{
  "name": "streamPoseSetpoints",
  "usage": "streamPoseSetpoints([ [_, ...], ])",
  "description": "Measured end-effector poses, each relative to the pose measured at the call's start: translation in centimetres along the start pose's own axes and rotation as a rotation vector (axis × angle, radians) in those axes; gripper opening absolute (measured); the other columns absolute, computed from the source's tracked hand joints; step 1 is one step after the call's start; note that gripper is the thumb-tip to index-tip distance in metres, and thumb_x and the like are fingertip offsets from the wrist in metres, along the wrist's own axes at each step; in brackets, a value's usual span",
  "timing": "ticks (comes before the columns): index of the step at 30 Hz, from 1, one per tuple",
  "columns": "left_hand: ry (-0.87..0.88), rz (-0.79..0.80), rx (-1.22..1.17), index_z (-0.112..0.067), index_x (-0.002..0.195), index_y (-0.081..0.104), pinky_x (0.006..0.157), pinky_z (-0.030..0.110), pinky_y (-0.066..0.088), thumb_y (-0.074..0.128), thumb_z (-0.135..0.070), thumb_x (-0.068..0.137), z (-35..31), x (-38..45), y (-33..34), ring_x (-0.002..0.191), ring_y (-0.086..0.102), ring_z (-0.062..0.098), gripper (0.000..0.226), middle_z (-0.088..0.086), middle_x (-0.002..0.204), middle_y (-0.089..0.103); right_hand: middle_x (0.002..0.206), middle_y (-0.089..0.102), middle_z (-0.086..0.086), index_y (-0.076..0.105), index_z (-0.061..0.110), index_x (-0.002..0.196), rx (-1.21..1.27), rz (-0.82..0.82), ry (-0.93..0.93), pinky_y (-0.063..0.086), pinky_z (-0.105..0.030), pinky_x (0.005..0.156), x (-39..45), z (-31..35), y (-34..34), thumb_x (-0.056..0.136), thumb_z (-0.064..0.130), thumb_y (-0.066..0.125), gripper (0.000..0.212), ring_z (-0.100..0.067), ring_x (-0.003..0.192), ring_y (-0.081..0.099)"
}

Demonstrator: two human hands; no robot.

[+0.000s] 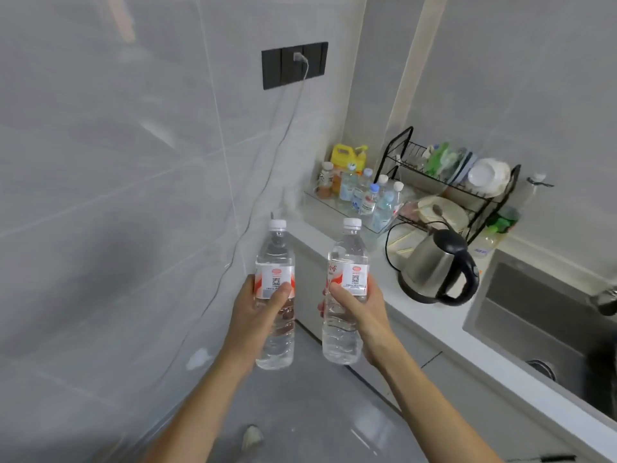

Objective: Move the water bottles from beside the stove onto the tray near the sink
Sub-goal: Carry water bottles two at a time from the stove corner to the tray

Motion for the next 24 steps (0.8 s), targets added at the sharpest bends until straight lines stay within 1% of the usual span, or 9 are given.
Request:
streamPoseSetpoints([
  [2, -0.008, 0.020, -0.002, -0.032, 0.119, 0.065, 0.088, 0.046, 0.063, 0.080, -0.051, 0.088, -0.4, 5.1, 0.1, 0.099, 0.079, 0.025, 0.039, -0.001, 0.108, 0.079, 0.096, 0.070, -0.019, 0.057, 0.010, 0.121, -0.019, -0.031, -0.003, 0.063, -0.050, 0.073, 4.3, 0.2, 0.6, 0.088, 0.016, 0.085, 0.043, -0.039, 0.076, 0.072],
  [5, -0.013, 0.048, 0.027, -0.027, 0.118, 0.064, 0.071, 0.022, 0.060, 0.076, -0.036, 0.094, -1.9, 11.8, 1.2, 0.092, 0.078, 0.016, 0.029, -0.004, 0.101, 0.078, 0.098, 0.070, -0.020, 0.058, 0.015, 0.121, -0.014, -0.111, -0.001, 0.064, -0.053, 0.075, 9.6, 1.1, 0.1, 0.085, 0.020, 0.087, 0.046, -0.040, 0.077, 0.073],
  [7, -0.005, 0.099, 0.058, -0.024, 0.117, 0.064, 0.064, 0.015, 0.056, 0.077, -0.030, 0.094, -3.2, 16.2, 2.7, 0.086, 0.077, 0.011, 0.027, -0.005, 0.097, 0.077, 0.097, 0.072, -0.019, 0.058, 0.015, 0.119, -0.021, -0.175, -0.015, 0.064, -0.054, 0.077, 12.7, 2.1, -1.0, 0.087, 0.016, 0.086, 0.043, -0.039, 0.078, 0.073],
  [13, 0.046, 0.217, 0.130, -0.023, 0.118, 0.061, 0.066, 0.016, 0.056, 0.083, -0.022, 0.089, -4.6, 27.2, 9.5, 0.086, 0.074, 0.005, 0.036, -0.009, 0.098, 0.074, 0.099, 0.071, -0.025, 0.056, 0.005, 0.119, -0.096, -0.311, -0.056, 0.066, -0.047, 0.072, 21.6, 4.0, -6.3, 0.088, 0.006, 0.084, 0.042, -0.035, 0.077, 0.074],
  [16, 0.071, 0.217, 0.154, -0.028, 0.125, 0.059, 0.069, 0.016, 0.058, 0.084, -0.019, 0.087, -4.1, 32.3, 13.3, 0.090, 0.075, 0.004, 0.046, -0.009, 0.104, 0.076, 0.097, 0.073, -0.020, 0.060, 0.010, 0.116, -0.125, -0.342, -0.056, 0.065, -0.041, 0.067, 26.7, 4.2, -9.2, 0.087, 0.005, 0.083, 0.037, -0.030, 0.080, 0.073],
  [17, 0.075, 0.204, 0.150, -0.030, 0.123, 0.059, 0.068, 0.016, 0.058, 0.084, -0.017, 0.087, -3.9, 33.9, 14.5, 0.089, 0.075, 0.002, 0.046, -0.010, 0.102, 0.075, 0.096, 0.075, -0.016, 0.062, 0.013, 0.117, -0.147, -0.345, -0.056, 0.066, -0.041, 0.068, 28.4, 4.3, -10.2, 0.086, 0.008, 0.085, 0.038, -0.030, 0.081, 0.073],
  [20, 0.070, 0.172, 0.136, -0.035, 0.119, 0.057, 0.067, 0.019, 0.059, 0.083, -0.014, 0.087, -3.6, 38.1, 17.5, 0.083, 0.074, -0.003, 0.046, -0.014, 0.098, 0.074, 0.099, 0.076, -0.014, 0.064, 0.017, 0.118, -0.222, -0.341, -0.053, 0.065, -0.056, 0.080, 33.0, 4.7, -12.4, 0.078, 0.022, 0.090, 0.049, -0.039, 0.091, 0.074],
  [22, 0.061, 0.147, 0.120, -0.038, 0.119, 0.059, 0.074, 0.029, 0.063, 0.085, -0.016, 0.086, -3.9, 40.8, 18.9, 0.089, 0.077, 0.004, 0.047, -0.014, 0.100, 0.077, 0.099, 0.075, -0.018, 0.064, 0.012, 0.117, -0.259, -0.335, -0.055, 0.063, -0.058, 0.081, 35.7, 5.2, -13.3, 0.078, 0.019, 0.090, 0.048, -0.038, 0.089, 0.074],
  [24, 0.009, 0.125, 0.085, -0.035, 0.124, 0.061, 0.085, 0.050, 0.065, 0.089, -0.023, 0.081, -3.9, 43.2, 19.5, 0.101, 0.078, 0.026, 0.053, -0.002, 0.111, 0.078, 0.098, 0.075, -0.021, 0.065, 0.008, 0.115, -0.280, -0.322, -0.036, 0.062, -0.058, 0.080, 38.3, 5.4, -13.9, 0.081, 0.012, 0.088, 0.040, -0.032, 0.083, 0.074],
])
Point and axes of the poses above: each hand's wrist, its own x-axis towards the middle knuckle, its own y-axis out of the palm, z = x × y, the point moved 8 cm from there along x, towards the middle knuckle
